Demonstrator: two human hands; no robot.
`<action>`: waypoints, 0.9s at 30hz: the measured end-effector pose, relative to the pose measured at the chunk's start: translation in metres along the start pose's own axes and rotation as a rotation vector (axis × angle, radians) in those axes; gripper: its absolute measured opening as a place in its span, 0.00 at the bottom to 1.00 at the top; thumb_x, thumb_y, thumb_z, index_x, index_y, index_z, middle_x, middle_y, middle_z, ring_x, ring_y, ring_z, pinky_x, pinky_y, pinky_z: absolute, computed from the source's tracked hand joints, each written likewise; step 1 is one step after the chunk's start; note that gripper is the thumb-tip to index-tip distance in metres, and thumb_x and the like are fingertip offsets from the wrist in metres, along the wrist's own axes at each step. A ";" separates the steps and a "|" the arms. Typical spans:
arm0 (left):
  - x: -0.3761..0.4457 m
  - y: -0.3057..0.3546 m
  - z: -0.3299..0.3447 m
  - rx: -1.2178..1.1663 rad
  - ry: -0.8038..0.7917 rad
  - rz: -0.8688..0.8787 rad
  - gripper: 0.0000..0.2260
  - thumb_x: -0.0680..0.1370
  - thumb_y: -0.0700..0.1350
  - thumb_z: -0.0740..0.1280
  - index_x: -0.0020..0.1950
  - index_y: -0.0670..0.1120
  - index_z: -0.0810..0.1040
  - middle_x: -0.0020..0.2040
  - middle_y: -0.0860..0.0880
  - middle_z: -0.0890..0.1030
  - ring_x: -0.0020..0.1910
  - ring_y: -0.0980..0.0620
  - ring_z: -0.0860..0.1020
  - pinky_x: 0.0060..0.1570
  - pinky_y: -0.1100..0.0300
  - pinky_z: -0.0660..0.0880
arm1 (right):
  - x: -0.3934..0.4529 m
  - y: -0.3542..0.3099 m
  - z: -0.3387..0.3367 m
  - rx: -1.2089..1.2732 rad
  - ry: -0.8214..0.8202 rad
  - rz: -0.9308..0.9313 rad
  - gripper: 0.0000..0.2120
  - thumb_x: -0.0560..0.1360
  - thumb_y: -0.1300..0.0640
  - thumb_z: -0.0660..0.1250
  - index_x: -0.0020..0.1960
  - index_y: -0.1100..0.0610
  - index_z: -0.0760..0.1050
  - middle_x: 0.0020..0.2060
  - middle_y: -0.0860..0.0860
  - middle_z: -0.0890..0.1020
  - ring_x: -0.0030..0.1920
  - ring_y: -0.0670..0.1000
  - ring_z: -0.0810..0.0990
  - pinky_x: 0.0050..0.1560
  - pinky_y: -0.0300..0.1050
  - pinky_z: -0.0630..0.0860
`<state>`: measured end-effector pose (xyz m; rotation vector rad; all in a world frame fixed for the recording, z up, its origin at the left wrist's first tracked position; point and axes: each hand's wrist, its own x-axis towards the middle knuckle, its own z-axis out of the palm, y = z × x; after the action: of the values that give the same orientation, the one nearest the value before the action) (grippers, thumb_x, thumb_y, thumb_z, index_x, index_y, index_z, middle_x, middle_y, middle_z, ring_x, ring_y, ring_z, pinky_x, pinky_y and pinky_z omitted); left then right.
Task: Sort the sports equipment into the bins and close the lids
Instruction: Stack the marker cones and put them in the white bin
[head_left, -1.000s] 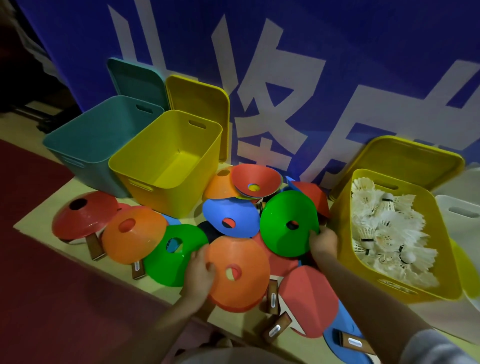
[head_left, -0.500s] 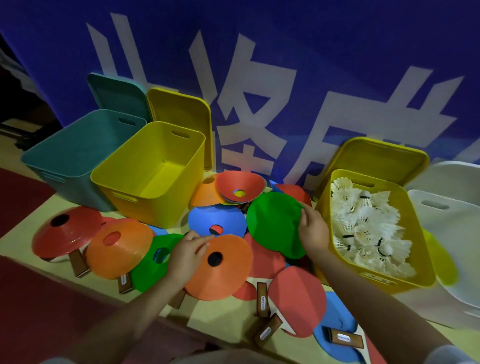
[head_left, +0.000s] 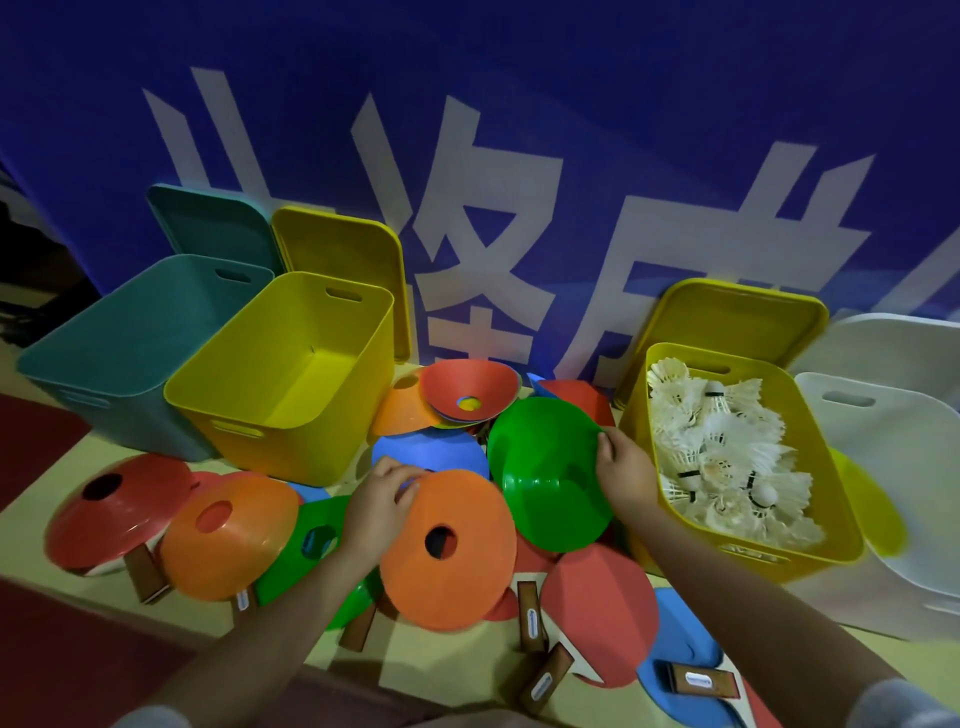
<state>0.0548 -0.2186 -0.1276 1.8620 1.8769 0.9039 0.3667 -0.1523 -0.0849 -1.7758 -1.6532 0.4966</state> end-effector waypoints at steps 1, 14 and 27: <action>-0.002 -0.003 0.005 0.040 -0.029 0.016 0.06 0.76 0.40 0.69 0.52 0.47 0.81 0.46 0.48 0.73 0.42 0.48 0.76 0.42 0.53 0.75 | -0.001 0.001 0.001 0.002 -0.004 0.005 0.11 0.81 0.58 0.56 0.52 0.60 0.77 0.43 0.58 0.82 0.44 0.60 0.79 0.43 0.53 0.75; 0.012 0.019 -0.013 -0.055 0.016 0.177 0.06 0.77 0.47 0.65 0.49 0.46 0.79 0.45 0.54 0.81 0.45 0.59 0.77 0.43 0.67 0.70 | 0.010 -0.014 -0.007 -0.027 0.020 -0.091 0.10 0.81 0.57 0.57 0.53 0.59 0.76 0.42 0.57 0.82 0.43 0.60 0.79 0.40 0.51 0.74; 0.088 0.040 -0.030 -0.422 0.024 -0.280 0.11 0.79 0.40 0.64 0.59 0.51 0.78 0.48 0.46 0.78 0.47 0.47 0.76 0.38 0.58 0.71 | 0.057 -0.026 -0.069 0.185 0.139 0.039 0.20 0.77 0.64 0.61 0.68 0.56 0.69 0.58 0.57 0.79 0.54 0.57 0.77 0.47 0.43 0.70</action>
<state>0.0587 -0.1413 -0.0626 1.3112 1.7348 1.1199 0.4018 -0.1111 -0.0091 -1.6696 -1.4329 0.5149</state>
